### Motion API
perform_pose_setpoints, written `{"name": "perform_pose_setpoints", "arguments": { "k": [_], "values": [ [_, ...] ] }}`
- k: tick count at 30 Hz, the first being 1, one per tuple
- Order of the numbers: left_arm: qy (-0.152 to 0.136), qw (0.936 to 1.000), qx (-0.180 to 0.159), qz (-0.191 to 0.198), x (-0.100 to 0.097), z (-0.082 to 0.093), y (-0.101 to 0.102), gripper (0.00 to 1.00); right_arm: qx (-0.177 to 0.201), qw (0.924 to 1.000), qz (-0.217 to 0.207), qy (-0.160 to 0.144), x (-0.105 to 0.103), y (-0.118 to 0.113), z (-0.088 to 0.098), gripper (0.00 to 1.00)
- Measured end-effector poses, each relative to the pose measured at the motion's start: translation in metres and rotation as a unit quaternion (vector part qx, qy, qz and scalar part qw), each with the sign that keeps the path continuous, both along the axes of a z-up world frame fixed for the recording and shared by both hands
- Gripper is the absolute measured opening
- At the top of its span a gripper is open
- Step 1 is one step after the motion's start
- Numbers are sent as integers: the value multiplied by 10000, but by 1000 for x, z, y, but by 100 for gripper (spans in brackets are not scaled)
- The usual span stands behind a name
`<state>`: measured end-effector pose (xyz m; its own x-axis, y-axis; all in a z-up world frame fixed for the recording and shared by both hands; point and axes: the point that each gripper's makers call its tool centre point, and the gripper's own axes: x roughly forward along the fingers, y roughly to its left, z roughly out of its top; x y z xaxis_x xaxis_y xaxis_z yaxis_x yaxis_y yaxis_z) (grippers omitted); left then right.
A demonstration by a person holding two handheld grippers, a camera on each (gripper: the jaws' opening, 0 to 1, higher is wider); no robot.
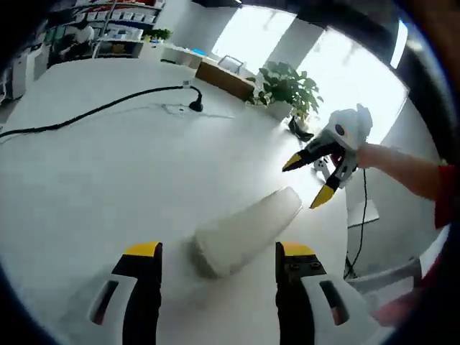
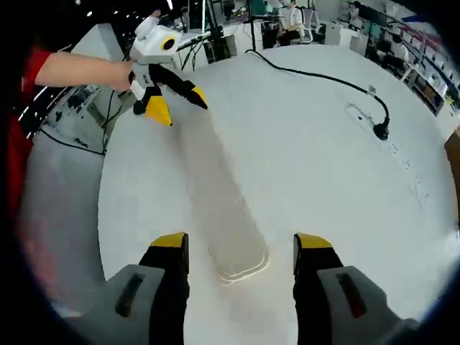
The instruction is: Arrange the utensils inside the cutlery case until each visible utensil rests in its matching compartment.
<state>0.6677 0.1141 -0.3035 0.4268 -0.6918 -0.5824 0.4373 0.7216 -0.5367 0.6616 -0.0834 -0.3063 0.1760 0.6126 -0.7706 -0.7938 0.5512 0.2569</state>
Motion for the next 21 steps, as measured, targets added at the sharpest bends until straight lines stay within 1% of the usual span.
{"name": "perform_pose_setpoints", "arguments": {
  "k": [1, 2, 3, 4, 5, 6, 7, 8, 9, 10, 11, 12, 13, 14, 15, 16, 17, 18, 19, 20, 21],
  "values": [
    [62, 9995, -155, 283, 4, 2, 2, 66, 213, 9986, -439, 191, 3, -3, 1, 55],
    [157, 9979, -325, 538, 6, 4, 3, 66, 443, 9946, -887, 306, 4, -11, 3, 50],
    [208, 9960, -505, 712, 7, 6, 2, 66, 618, 9912, -1142, 244, 10, -15, 3, 48],
    [260, 9947, -563, 818, 7, 6, 3, 66, 889, 9850, -1477, 45, 15, -19, 8, 48],
    [341, 9927, -537, 1025, 7, 3, 6, 66, 920, 9819, -1654, -26, 14, -23, 8, 52],
    [258, 9927, -490, 1069, 8, 3, 7, 66, 1041, 9731, -2050, -169, 18, -29, 9, 56],
    [270, 9916, -449, 1179, 6, 1, 9, 65, 1103, 9680, -2249, -154, 17, -32, 7, 60],
    [299, 9905, -458, 1261, 5, 0, 9, 65, 1307, 9592, -2497, -212, 16, -34, 9, 61],
    [239, 9888, -507, 1384, 6, 0, 9, 64, 1515, 9506, -2697, -273, 17, -34, 11, 61],
    [108, 9859, -457, 1606, 8, 0, 13, 61, 1734, 9403, -2918, -242, 15, -34, 13, 60],
    [-201, 9829, -355, 1798, 12, 4, 19, 56, 2147, 9201, -3270, -190, 13, -32, 16, 59],
    [-477, 9762, -212, 2107, 14, 5, 26, 53, 2365, 9071, -3449, -482, 14, -34, 19, 59],
    [-423, 9724, -257, 2278, 13, 2, 26, 53, 2476, 8875, -3798, -818, 13, -36, 20, 61],
    [-211, 9680, -571, 2436, 8, 0, 17, 56, 2413, 8835, -3903, -941, 11, -37, 16, 65],
    [-192, 9658, -694, 2492, 7, -1, 13, 59, 2298, 8878, -3895, -856, 2, -31, 4, 69],
    [-332, 9655, -593, 2513, 6, -4, 12, 60, 2222, 8915, -3866, -802, -1, -28, 1, 70],
    [-368, 9660, -536, 2504, 4, -5, 10, 59, 1888, 9033, -3760, -841, -8, -26, -10, 68],
    [-457, 9653, -440, 2534, 3, -5, 10, 58, 1840, 9052, -3731, -873, -10, -24, -11, 64],
    [-527, 9610, -567, 2653, 3, -3, 10, 58, 1777, 9094, -3646, -923, -12, -19, -13, 61],
    [-523, 9553, -910, 2764, 4, 3, 5, 59, 1783, 9089, -3658, -907, -13, -16, -13, 60],
    [-609, 9516, -1128, 2794, 5, 8, 3, 63, 1823, 9054, -3715, -950, -14, -15, -11, 61]
  ]
}}
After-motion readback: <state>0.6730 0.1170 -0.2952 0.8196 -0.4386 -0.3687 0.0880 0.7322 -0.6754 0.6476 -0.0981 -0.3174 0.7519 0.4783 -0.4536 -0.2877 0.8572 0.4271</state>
